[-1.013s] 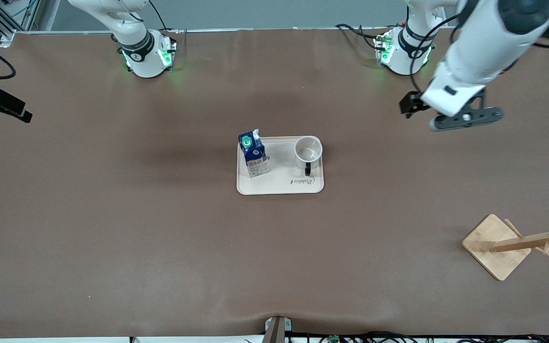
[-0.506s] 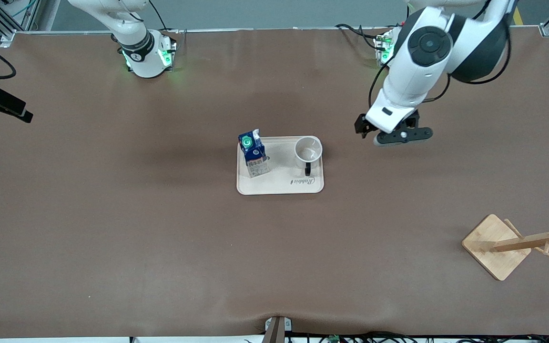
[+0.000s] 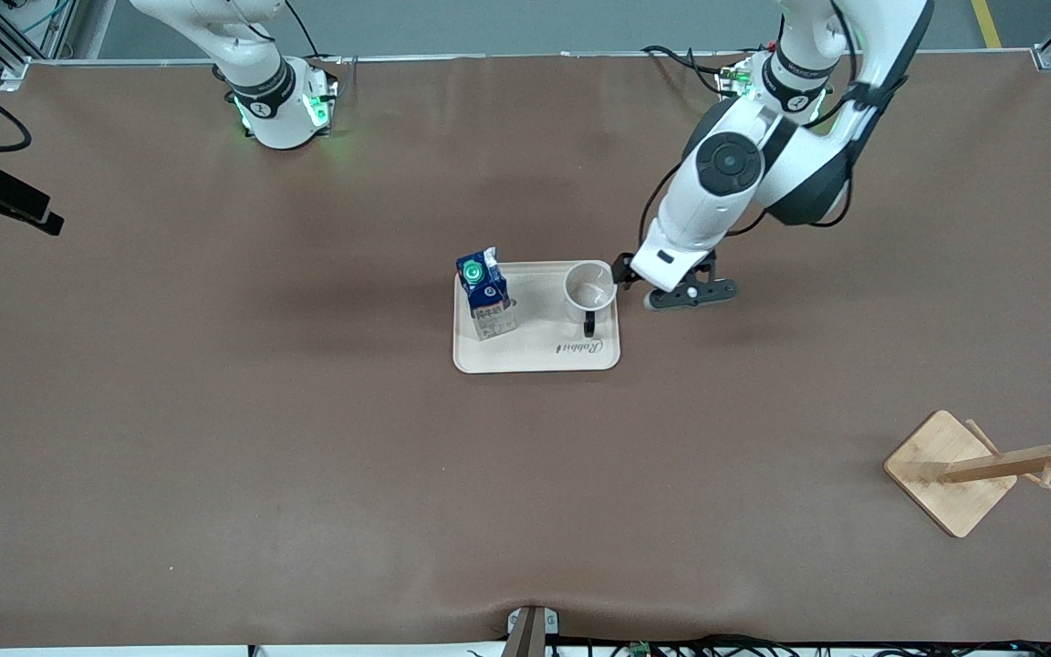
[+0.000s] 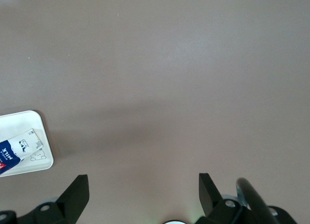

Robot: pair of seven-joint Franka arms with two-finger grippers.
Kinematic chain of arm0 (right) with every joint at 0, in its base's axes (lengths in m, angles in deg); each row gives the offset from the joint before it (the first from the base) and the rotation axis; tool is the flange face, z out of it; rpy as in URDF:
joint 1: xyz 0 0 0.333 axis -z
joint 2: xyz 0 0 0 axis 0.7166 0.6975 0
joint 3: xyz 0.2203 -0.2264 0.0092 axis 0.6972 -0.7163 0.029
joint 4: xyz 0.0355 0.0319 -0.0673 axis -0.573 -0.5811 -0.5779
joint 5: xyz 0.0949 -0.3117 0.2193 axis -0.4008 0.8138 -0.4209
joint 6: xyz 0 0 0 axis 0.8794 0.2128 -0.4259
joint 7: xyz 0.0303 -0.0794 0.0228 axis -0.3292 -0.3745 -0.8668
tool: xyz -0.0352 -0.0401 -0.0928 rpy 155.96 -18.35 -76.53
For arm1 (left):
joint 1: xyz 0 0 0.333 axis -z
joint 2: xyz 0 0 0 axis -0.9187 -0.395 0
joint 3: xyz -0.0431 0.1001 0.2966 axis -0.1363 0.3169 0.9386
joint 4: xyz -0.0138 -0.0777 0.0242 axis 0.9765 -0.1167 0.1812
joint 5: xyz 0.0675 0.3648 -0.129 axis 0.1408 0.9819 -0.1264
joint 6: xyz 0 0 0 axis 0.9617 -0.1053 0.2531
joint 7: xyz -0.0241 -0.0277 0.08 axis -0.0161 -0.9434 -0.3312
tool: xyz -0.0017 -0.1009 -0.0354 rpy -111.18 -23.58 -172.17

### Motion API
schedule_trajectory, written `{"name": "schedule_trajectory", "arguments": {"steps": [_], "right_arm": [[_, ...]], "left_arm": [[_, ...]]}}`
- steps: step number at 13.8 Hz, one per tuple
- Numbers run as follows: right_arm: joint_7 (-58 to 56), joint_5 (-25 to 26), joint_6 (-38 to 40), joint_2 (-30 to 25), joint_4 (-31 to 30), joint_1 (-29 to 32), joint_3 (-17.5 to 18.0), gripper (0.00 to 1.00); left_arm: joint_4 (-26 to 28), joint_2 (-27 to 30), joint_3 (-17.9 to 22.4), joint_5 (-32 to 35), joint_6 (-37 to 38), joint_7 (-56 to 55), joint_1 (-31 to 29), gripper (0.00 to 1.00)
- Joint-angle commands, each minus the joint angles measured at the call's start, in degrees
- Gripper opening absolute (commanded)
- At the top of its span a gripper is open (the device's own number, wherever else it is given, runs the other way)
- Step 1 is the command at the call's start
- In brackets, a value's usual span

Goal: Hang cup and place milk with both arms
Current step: 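Reach the left gripper to the white mug on the tray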

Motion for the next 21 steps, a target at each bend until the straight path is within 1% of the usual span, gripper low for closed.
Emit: {"name": "schedule_trajectory", "arguments": {"steps": [1, 3, 4, 5, 6, 7, 9, 10, 11, 12, 13, 14, 16, 17, 18, 19, 20, 21], "right_arm": [[-0.8, -1.5, -0.4, 0.1, 0.3, 0.8, 0.5, 1.00], [-0.8, -2.7, -0.4, 0.8, 0.3, 0.7, 0.6, 1.00], [-0.6, -2.8, -0.5, 0.8, 0.3, 0.4, 0.6, 1.00], [-0.6, -2.9, -0.5, 0.8, 0.3, 0.2, 0.7, 1.00], [-0.6, -3.1, -0.4, 0.9, 0.2, 0.0, 0.7, 1.00], [-0.6, -3.1, -0.2, 1.2, -0.2, -0.7, 0.7, 1.00], [-0.6, -3.1, 0.4, 3.4, -0.4, -2.2, 0.7, 1.00], [-0.4, -3.1, 0.8, 4.9, -0.3, -2.4, 0.7, 1.00], [-0.1, -3.3, 0.5, 5.0, -0.3, -2.5, 0.8, 1.00], [-0.1, -3.9, 0.5, 5.0, -0.2, -2.6, 0.7, 1.00], [-0.3, -3.9, 0.4, 5.3, -0.1, -2.6, 0.7, 1.00], [-0.1, -3.9, 0.0, 5.4, 0.0, -2.9, 0.7, 1.00], [-0.1, -4.0, -3.4, 5.9, 0.0, -4.6, 0.8, 1.00], [-0.1, -4.6, -3.5, 7.2, 0.2, -5.4, 0.8, 1.00], [-0.1, -6.3, -3.6, 8.0, 0.2, -5.8, 0.8, 1.00], [-0.1, -8.8, -3.7, 9.1, 0.2, -6.7, 0.8, 1.00], [-0.1, -10.2, -4.3, 9.6, 0.2, -8.6, 0.7, 1.00], [-0.1, -10.3, -5.8, 9.9, -0.1, -10.7, 0.7, 1.00]], "left_arm": [[-0.8, -4.4, -0.1, 1.2, -4.7, -3.5, 2.0, 1.00], [-0.9, -8.2, -0.2, 7.2, -6.0, -4.6, 2.2, 0.90], [-0.8, -9.4, -0.2, 8.2, -6.2, -5.2, 2.2, 0.85], [-0.9, -10.2, -0.2, 8.2, -6.2, -5.3, 2.3, 0.79], [-0.9, -10.8, -0.2, 8.2, -6.3, -5.3, 2.9, 0.64], [-1.1, -11.5, -0.2, 8.3, -6.3, -5.4, 3.7, 0.54], [-1.0, -11.6, -0.2, 8.3, -6.3, -5.7, 4.0, 0.47], [-1.0, -11.7, -0.2, 8.3, -6.4, -6.0, 4.0, 0.37], [-1.1, -12.1, -0.2, 8.3, -6.4, -6.2, 4.1, 0.23], [-1.5, -12.7, -0.2, 8.3, -6.3, -7.2, 4.1, 0.06], [-1.8, -13.2, -0.2, 8.5, -6.3, -7.4, 4.2, 0.00], [-2.5, -13.3, -0.2, 9.2, -6.4, -7.4, 4.1, 0.00], [-3.6, -12.8, -0.2, 10.2, -5.8, -7.1, 4.0, 0.00], [-4.0, -11.8, -0.2, 10.3, -5.1, -7.0, 3.6, 0.00], [-4.5, -10.0, -0.2, 10.3, -4.0, -6.9, 3.4, 0.00], [-5.4, -8.3, -0.3, 10.3, -2.5, -6.7, 3.0, 0.00], [-6.8, -7.0, -0.2, 10.3, -0.2, -6.2, 2.7, 0.00], [-9.1, -5.7, -0.2, 10.3, 3.2, -5.8, 2.6, 0.00]]}}
